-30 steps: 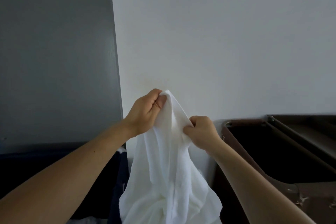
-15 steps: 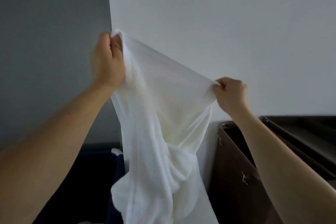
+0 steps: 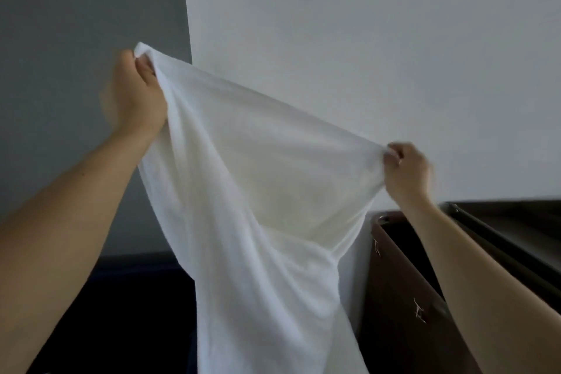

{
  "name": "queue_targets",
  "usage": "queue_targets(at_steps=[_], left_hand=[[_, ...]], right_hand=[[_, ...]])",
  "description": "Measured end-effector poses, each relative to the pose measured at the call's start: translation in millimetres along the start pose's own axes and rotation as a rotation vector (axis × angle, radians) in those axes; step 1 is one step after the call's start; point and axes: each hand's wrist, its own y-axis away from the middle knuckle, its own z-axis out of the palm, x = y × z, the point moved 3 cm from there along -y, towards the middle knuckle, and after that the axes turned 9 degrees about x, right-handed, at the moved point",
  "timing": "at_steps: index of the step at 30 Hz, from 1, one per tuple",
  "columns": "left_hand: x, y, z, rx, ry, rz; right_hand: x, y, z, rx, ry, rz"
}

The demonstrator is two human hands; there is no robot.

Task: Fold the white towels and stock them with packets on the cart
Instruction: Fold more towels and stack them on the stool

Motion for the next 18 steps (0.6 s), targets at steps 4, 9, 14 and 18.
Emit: queue_targets(at_steps=[4, 9, 14, 18], left_hand=[[-18.6, 8.6, -1.4, -0.041, -0.035, -0.016], [-36.6, 22.8, -2.1, -0.008, -0.056, -0.041], [-21.7, 53.5, 8.0, -0.115, 0.166, 0.109], [-3.5, 88.3, 22.8, -0.261, 0.243, 0.268]], right_hand=[[61.4, 44.8, 37.7, -0.479, 0.439, -0.098], [21.1, -43.4, -8.3, 0.173, -0.474, 0.363], [1.7, 35.0, 38.3, -0.424, -0.492, 0.496], [-24.9, 47.1, 23.5, -0.263, -0.673, 0.461]])
